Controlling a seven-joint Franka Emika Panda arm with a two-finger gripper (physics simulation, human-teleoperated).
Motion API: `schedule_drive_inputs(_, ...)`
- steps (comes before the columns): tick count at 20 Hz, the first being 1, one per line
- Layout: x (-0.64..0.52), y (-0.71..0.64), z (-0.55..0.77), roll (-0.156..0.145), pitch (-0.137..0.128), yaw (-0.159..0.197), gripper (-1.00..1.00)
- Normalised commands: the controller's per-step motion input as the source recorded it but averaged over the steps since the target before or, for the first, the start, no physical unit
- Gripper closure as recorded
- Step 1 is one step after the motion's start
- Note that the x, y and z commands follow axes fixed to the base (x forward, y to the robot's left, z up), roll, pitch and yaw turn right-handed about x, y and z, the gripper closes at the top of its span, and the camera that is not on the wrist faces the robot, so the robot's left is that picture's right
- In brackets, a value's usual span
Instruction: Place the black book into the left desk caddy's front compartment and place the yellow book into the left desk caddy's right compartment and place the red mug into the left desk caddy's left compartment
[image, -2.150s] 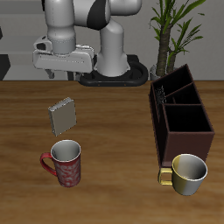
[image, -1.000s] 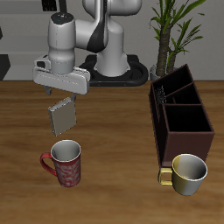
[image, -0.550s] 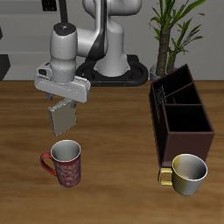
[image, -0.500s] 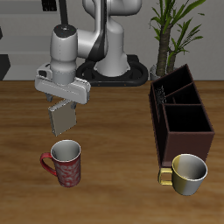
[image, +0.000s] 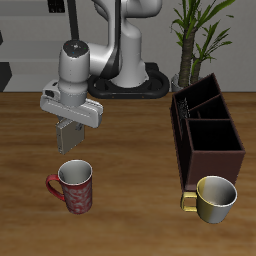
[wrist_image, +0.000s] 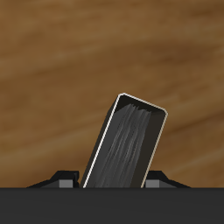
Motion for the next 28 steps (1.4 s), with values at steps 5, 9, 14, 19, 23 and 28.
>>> schedule_drive_inputs(5, -0.11, 0.01, 0.12, -0.004, -0.007, -0.003, 1.00)
schedule_drive_inputs(9, -0.16, 0.12, 0.37, -0.035, -0.049, 0.028, 1.00)
schedule_drive_inputs(14, -0.16, 0.35, 0.46, 0.012, -0.057, 0.045, 1.00)
schedule_drive_inputs(19, -0.13, 0.69, 0.52, 0.004, -0.028, 0.067, 1.00)
schedule_drive_inputs(23, -0.13, 0.58, 0.24, 0.020, 0.002, 0.056, 1.00)
schedule_drive_inputs(28, -0.15, 0.62, 0.37, 0.027, -0.011, 0.003, 1.00)
